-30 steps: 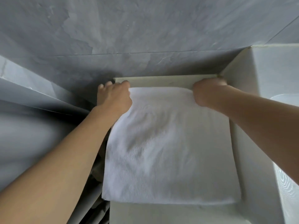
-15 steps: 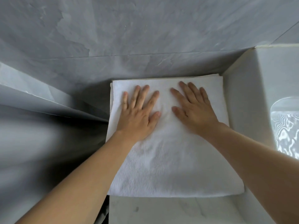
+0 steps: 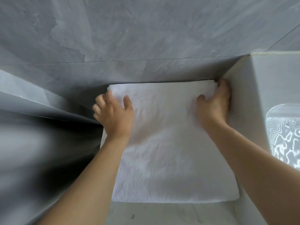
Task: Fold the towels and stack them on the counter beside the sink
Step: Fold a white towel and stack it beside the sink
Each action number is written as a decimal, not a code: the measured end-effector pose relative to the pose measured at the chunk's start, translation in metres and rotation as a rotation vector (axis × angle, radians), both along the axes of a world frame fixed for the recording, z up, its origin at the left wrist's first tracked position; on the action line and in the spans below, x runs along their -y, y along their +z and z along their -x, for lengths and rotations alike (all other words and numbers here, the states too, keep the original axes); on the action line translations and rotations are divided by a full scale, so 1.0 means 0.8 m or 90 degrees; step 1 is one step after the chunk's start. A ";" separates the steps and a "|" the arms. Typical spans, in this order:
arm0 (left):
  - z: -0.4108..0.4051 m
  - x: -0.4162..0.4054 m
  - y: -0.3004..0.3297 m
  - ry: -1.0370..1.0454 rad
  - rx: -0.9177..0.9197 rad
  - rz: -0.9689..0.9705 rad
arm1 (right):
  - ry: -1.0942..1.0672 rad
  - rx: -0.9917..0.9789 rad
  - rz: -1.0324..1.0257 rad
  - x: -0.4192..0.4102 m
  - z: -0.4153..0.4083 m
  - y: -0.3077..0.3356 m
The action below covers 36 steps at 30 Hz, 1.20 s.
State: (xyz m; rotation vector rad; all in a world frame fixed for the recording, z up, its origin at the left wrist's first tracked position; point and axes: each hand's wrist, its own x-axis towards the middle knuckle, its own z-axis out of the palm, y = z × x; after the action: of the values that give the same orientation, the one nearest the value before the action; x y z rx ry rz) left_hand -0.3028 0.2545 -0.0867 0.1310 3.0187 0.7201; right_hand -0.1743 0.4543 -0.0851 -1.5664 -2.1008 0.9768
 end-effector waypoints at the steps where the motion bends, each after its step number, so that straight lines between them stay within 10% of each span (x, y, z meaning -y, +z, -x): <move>1: 0.008 -0.005 0.004 0.040 0.016 -0.007 | -0.051 0.013 0.043 -0.004 0.011 0.003; 6: 0.043 -0.012 0.007 0.210 0.185 -0.083 | -0.033 0.201 0.053 -0.014 0.033 0.018; 19: 0.033 0.008 -0.003 0.170 -0.020 -0.332 | 0.107 0.294 -0.110 -0.017 0.025 -0.001; 28: 0.043 0.006 -0.005 0.207 0.008 -0.347 | -0.005 0.112 0.022 -0.014 0.028 0.001; 33: 0.050 0.000 -0.004 0.238 0.096 -0.324 | 0.025 0.172 0.067 -0.013 0.014 0.006; 36: 0.052 -0.005 -0.002 0.183 0.169 -0.110 | 0.208 0.321 -0.125 -0.016 0.005 0.012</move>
State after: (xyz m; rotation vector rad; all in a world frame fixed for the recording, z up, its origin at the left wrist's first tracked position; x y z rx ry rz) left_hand -0.3441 0.2584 -0.0886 -0.3712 2.7453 0.9356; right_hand -0.1782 0.4669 -0.0752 -1.5118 -2.7657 0.4657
